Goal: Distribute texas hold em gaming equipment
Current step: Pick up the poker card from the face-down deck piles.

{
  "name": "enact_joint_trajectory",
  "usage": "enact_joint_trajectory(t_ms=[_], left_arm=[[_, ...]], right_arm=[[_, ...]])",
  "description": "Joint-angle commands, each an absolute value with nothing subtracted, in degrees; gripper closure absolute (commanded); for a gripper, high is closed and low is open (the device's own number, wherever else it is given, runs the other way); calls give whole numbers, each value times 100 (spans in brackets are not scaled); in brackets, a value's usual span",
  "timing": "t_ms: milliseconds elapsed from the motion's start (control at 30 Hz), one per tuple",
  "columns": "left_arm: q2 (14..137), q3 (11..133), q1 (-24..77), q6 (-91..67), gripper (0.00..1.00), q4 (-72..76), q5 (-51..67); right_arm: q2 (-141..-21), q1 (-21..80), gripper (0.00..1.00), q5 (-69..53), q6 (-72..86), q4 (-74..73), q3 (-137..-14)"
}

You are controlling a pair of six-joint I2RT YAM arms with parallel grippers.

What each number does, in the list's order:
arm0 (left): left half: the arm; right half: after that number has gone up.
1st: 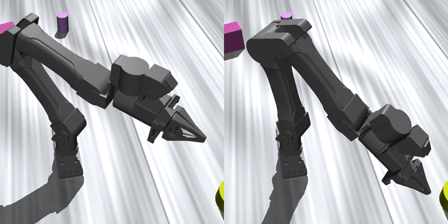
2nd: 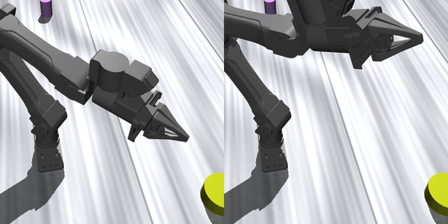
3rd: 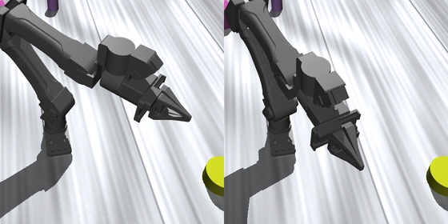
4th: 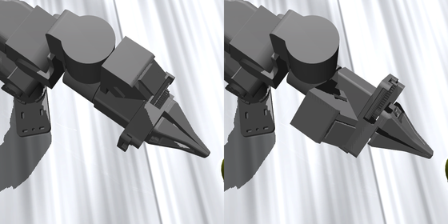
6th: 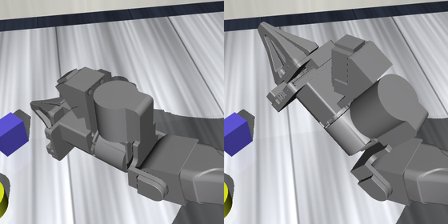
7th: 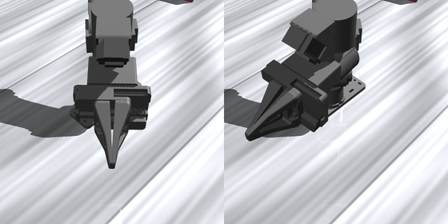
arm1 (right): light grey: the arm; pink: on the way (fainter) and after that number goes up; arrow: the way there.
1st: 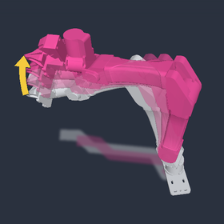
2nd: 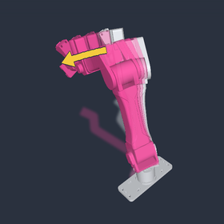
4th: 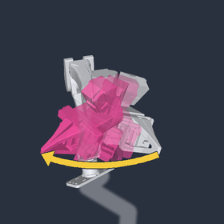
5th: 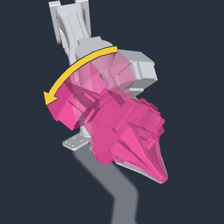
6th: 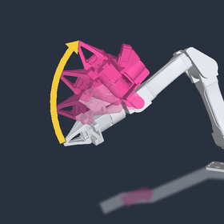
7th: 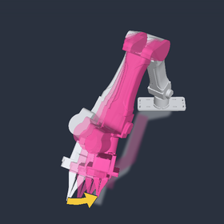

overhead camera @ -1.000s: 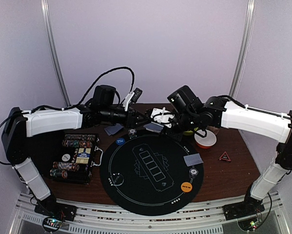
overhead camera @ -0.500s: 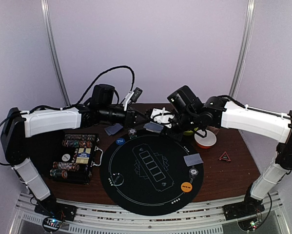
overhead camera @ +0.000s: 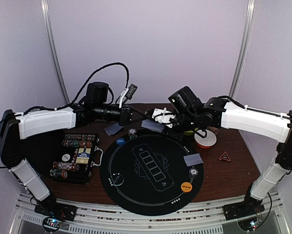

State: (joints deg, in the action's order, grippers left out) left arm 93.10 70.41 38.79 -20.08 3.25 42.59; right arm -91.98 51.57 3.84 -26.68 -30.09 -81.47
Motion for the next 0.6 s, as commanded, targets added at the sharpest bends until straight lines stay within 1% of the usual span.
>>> enact_joint_trajectory(t_ms=[0,133,333,433,500,567], left_arm=[[8977,6863,3683,-2428,100,926,4607],[8754,6708,3561,-2688,100,1176,4653],[8344,6315,3179,-3528,100,1836,4621],[8122,6064,2940,-4041,100,1811,3865],[8011,5778,2927,-4432,100,1739,3043],[8000,5353,3057,-4841,100,2162,2484]], right_arm=[[-8908,5015,51,450,-2620,-2910,-7980],[-8798,4856,51,398,-2594,-2848,-7866],[-8712,4630,51,404,-2530,-2832,-7817],[-8657,4503,51,560,-2454,-2892,-7892],[-8603,4417,51,656,-2396,-2934,-7962],[-8556,4338,50,735,-2311,-2988,-8031]])
